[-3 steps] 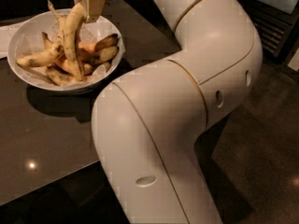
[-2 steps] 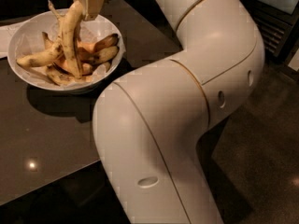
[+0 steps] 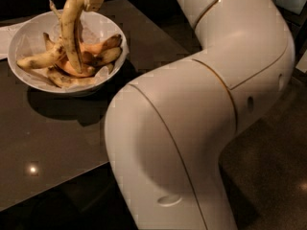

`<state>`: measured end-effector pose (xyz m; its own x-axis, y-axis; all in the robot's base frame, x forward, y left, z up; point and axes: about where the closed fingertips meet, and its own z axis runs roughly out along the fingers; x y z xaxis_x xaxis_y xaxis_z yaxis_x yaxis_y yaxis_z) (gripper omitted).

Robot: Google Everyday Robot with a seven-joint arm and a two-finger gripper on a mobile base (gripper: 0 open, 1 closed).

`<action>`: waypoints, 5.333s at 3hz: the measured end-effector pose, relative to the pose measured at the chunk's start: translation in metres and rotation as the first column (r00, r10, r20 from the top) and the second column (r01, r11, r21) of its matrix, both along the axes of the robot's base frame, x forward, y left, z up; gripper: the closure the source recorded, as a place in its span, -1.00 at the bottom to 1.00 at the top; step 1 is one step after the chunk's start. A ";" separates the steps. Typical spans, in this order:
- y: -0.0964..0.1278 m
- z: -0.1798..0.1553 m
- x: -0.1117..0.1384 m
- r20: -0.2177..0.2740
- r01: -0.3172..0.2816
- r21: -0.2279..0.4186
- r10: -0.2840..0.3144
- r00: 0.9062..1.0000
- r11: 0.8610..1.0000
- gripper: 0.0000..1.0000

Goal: Pick banana from white bowl

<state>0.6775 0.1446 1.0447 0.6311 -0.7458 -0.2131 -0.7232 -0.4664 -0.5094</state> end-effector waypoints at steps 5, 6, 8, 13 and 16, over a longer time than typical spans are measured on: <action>-0.028 0.035 -0.033 0.025 0.119 0.075 -0.122 0.992 0.990 1.00; -0.032 0.044 -0.042 0.024 0.142 0.095 -0.144 0.989 0.985 1.00; -0.059 0.057 -0.065 0.022 0.230 0.144 -0.235 0.972 0.963 1.00; -0.142 0.072 -0.124 -0.009 0.467 0.252 -0.481 0.877 0.848 1.00; -0.161 0.080 -0.131 0.033 0.511 0.314 -0.548 0.836 0.800 1.00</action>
Offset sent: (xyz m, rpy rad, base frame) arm -0.0053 -0.0122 0.0154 0.0344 -0.0254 -0.0374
